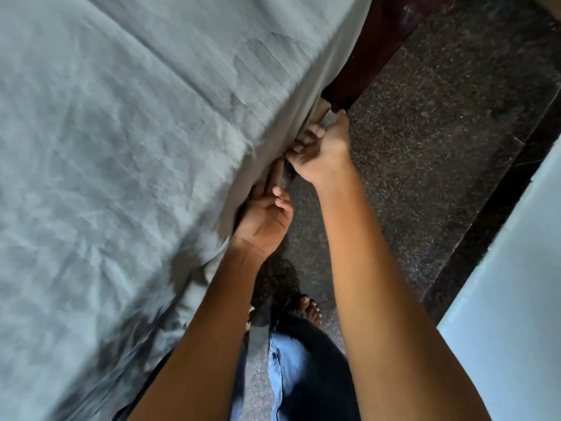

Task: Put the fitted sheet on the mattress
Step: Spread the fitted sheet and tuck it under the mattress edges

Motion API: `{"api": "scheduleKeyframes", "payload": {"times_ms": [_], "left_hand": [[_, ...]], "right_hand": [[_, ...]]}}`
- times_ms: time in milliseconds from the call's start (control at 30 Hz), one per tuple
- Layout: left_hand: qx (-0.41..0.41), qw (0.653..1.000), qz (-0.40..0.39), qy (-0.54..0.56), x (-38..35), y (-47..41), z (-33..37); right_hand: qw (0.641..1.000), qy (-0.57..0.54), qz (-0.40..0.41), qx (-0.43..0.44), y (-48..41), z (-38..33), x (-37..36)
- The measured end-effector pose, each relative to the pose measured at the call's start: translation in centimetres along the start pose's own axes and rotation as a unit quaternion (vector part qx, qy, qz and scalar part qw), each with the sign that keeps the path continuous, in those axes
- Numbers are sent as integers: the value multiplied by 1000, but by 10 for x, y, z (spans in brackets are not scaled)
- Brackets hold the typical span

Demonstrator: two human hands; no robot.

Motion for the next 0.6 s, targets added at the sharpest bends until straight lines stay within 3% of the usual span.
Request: {"api": "scheduleKeyframes", "payload": {"times_ms": [167, 367, 600], "left_hand": [[-4, 994, 98, -56, 12, 53, 3], [-87, 972, 207, 62, 45, 122, 11], [-85, 954, 269, 99, 52, 137, 21]], "right_hand": [[1000, 20, 14, 0, 46, 9, 21], [996, 76, 37, -34, 82, 44, 16], [998, 31, 9, -47, 81, 72, 16]]}}
Point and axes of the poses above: each hand's wrist, its own y-axis away from the middle knuckle, its own x-axis out of the back of the hand, z = x × y, the point moved 2 cm from there along -y, towards the middle knuckle, and after that the axes turned 8 degrees about -y, right-handed, at the moved point
